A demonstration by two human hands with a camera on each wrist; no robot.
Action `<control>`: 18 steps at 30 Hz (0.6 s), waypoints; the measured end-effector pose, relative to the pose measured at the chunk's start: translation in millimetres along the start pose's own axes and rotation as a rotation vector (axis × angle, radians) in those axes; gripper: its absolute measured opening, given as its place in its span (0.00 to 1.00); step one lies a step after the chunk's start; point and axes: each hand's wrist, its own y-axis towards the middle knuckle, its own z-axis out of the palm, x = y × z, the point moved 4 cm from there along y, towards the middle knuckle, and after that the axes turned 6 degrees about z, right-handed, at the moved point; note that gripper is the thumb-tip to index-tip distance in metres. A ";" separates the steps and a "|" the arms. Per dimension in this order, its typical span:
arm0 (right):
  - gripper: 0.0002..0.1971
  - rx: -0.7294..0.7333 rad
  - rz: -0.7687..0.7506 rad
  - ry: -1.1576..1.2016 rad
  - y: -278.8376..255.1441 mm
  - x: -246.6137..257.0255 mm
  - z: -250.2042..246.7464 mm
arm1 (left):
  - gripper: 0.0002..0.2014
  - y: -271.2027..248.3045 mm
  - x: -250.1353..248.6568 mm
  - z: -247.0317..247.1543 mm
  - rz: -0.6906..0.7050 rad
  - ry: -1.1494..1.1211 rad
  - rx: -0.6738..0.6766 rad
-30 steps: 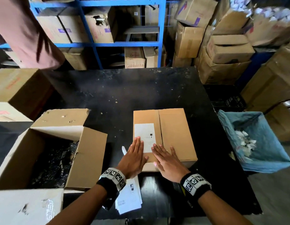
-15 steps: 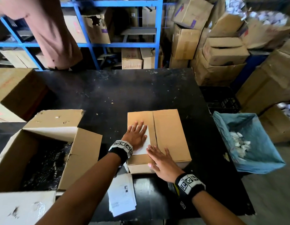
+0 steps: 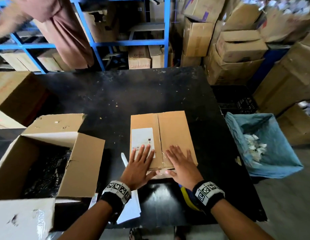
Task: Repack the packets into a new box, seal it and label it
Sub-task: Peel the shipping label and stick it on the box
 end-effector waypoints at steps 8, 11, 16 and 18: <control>0.41 -0.009 0.024 -0.028 15.1 -9.3 1.1 | 0.40 18.3 8.6 -6.2 -0.048 0.006 0.041; 0.40 -0.006 0.031 -0.024 24.1 -13.1 -1.3 | 0.38 24.7 7.9 -6.4 -0.079 0.007 0.036; 0.40 -0.009 0.036 -0.019 23.9 -12.6 -2.2 | 0.38 24.4 4.2 -8.3 -0.115 -0.022 0.003; 0.40 -0.001 0.039 -0.025 24.2 -11.0 -2.6 | 0.39 23.9 6.6 -9.6 -0.114 -0.052 0.023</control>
